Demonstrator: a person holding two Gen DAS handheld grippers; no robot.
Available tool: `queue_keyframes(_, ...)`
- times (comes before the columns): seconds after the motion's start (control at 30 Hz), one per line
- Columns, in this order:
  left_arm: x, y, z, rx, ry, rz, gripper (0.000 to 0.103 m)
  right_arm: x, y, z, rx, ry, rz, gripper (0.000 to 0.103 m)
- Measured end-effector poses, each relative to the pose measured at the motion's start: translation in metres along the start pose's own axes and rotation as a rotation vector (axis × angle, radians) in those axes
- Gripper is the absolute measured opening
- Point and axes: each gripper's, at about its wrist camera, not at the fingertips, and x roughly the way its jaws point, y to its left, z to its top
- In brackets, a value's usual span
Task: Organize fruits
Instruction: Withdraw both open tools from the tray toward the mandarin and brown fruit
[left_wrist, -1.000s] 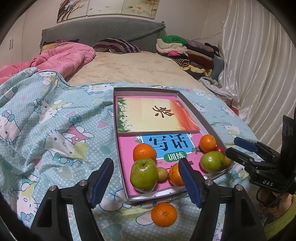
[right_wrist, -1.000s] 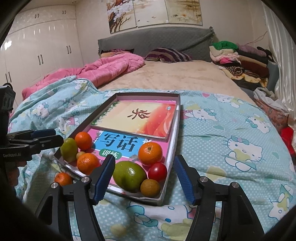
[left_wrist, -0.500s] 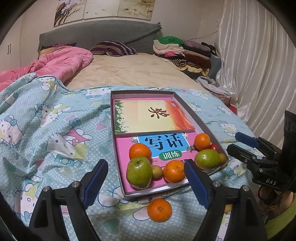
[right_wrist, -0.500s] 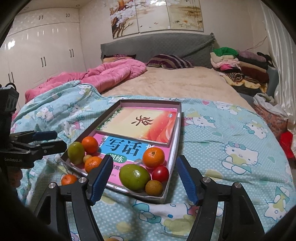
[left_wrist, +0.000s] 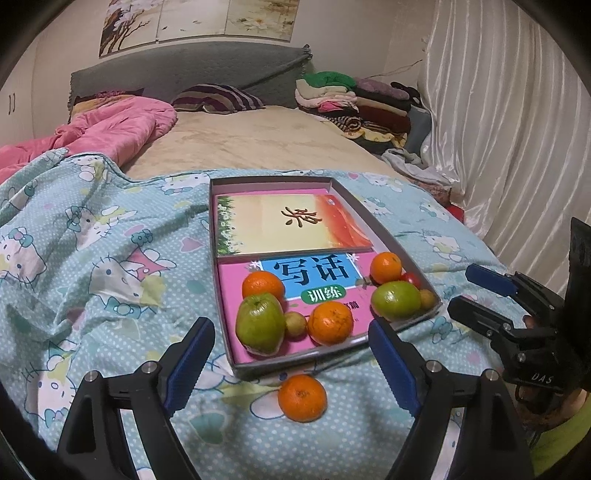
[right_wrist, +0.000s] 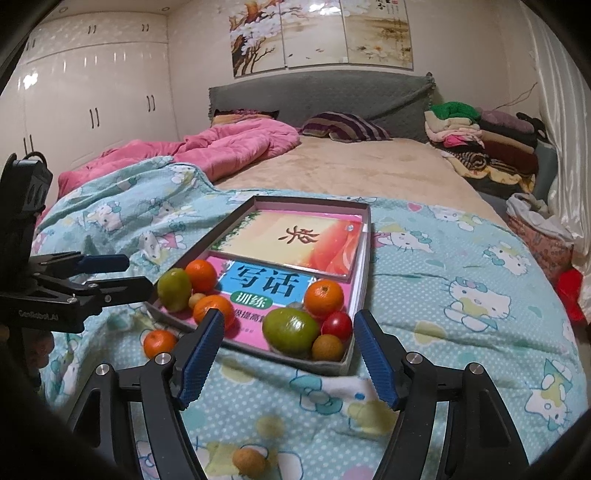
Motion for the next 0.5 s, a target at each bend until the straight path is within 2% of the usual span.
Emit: queue_keyframes(0.5,-0.004,-0.004,-0.023,0.005,0.039,-0.008,0.086,-0.003,0.016,-0.028,0.001,0.066,0.022,0.074)
